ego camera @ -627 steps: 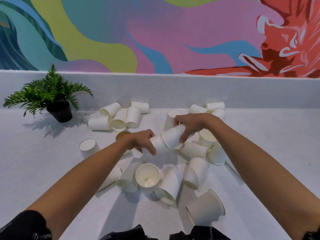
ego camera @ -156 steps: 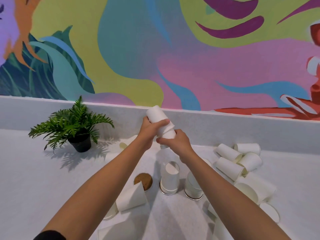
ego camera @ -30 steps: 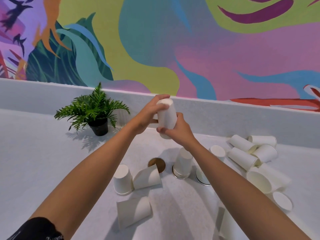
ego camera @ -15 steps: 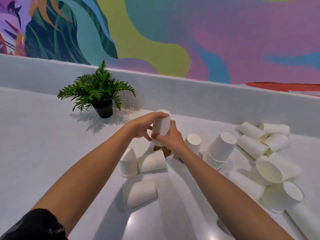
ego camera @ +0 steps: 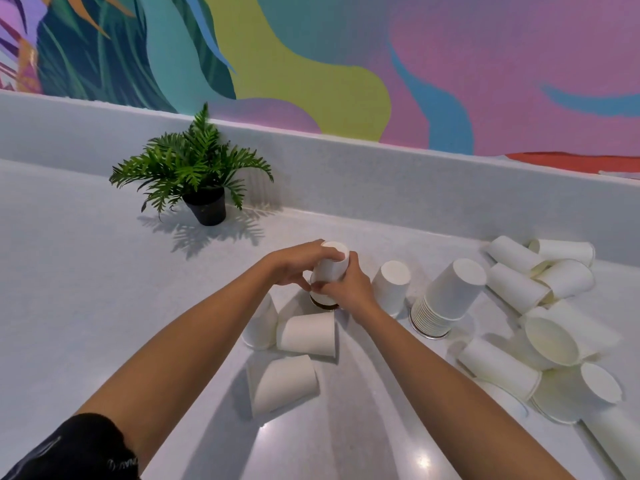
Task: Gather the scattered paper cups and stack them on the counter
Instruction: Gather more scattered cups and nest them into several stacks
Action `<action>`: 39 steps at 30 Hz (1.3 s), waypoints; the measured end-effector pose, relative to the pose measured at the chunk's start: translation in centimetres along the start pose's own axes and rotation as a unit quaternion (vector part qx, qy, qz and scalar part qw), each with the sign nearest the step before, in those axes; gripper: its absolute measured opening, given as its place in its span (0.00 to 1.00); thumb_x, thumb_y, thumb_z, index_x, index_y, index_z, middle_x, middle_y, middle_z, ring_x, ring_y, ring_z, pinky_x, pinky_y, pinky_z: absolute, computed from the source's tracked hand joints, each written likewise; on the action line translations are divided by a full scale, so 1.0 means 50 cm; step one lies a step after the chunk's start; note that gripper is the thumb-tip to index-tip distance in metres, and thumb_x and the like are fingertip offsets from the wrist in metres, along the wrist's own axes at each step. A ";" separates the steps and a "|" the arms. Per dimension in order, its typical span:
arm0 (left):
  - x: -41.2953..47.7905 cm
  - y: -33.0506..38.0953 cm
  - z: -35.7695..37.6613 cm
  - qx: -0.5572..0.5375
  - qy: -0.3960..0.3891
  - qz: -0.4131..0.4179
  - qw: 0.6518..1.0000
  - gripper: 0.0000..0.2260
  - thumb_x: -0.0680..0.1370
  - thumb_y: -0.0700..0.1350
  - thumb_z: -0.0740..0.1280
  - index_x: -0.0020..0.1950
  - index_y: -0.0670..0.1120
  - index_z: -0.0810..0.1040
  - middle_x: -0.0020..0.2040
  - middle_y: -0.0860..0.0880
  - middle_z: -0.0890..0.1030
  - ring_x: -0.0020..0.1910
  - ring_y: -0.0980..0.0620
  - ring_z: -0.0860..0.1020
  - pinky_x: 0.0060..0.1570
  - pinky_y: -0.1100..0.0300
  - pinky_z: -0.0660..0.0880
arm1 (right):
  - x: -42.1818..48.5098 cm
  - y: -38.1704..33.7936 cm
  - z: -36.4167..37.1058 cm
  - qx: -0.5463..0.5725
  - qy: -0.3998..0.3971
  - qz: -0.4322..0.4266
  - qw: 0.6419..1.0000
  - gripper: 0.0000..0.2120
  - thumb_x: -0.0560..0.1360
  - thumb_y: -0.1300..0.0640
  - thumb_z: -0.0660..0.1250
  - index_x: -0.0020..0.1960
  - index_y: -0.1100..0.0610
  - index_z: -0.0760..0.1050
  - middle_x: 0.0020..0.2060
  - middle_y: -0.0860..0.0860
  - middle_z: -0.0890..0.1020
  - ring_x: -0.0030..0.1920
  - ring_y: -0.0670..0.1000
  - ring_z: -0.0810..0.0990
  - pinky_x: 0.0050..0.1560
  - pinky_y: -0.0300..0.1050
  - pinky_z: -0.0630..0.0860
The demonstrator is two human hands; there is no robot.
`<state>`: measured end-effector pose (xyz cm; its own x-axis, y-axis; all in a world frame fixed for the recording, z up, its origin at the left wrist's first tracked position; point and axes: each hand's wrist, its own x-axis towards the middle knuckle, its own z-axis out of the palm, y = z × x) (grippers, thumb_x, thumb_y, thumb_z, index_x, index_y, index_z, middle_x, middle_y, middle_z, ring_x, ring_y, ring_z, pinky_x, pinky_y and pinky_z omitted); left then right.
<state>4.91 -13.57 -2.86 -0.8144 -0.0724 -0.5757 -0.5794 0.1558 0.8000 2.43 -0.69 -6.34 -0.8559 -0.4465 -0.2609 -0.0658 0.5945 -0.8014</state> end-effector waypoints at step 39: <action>-0.183 -0.040 -0.025 0.354 0.165 0.047 0.919 0.30 0.72 0.54 0.72 0.71 0.48 0.67 0.70 0.45 0.70 0.65 0.45 0.72 0.59 0.53 0.71 | -0.171 -0.037 0.033 -0.264 0.035 0.059 0.962 0.29 0.73 0.52 0.66 0.68 0.60 0.59 0.64 0.58 0.70 0.66 0.60 0.66 0.62 0.52 0.70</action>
<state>13.48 -14.45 1.04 -0.8930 -0.3022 -0.3335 -0.4349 0.7704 0.4663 10.70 0.92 -3.54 -0.9047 -0.3198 -0.2815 -0.2015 0.9033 -0.3787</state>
